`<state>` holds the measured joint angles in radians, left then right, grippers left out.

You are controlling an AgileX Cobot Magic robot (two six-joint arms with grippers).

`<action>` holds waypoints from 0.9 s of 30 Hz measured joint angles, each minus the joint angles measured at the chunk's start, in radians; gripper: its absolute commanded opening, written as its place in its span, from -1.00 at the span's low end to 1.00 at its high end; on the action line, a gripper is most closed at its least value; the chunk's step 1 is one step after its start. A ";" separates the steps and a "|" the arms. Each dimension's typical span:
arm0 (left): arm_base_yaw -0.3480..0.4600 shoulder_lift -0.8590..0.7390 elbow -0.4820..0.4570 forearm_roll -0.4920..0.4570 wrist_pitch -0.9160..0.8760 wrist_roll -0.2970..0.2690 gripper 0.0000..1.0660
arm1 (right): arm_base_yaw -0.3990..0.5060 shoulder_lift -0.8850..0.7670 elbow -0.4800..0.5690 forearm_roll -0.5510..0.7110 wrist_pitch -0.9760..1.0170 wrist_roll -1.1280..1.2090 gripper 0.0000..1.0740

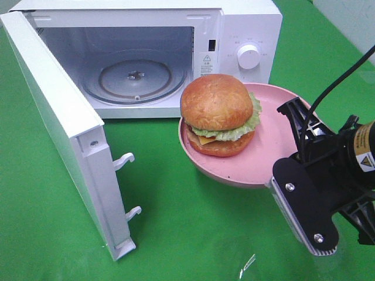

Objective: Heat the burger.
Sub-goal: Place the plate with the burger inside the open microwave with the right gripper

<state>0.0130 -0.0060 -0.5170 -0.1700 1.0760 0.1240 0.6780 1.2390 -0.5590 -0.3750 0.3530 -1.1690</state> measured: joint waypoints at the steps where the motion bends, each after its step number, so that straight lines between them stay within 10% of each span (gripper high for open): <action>1: 0.000 0.000 0.000 0.000 0.000 0.000 0.68 | 0.000 0.000 0.000 0.000 0.000 0.000 -1.00; 13: 0.000 0.000 0.000 0.000 0.000 0.000 0.68 | -0.145 0.000 0.000 0.420 -0.026 -0.530 -1.00; 27: 0.000 0.000 0.000 0.000 0.000 0.000 0.68 | -0.149 0.001 0.000 0.448 -0.043 -0.561 -1.00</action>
<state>0.0130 -0.0060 -0.5170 -0.1700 1.0760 0.1240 0.5290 1.2400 -0.5590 0.0730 0.3100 -1.7300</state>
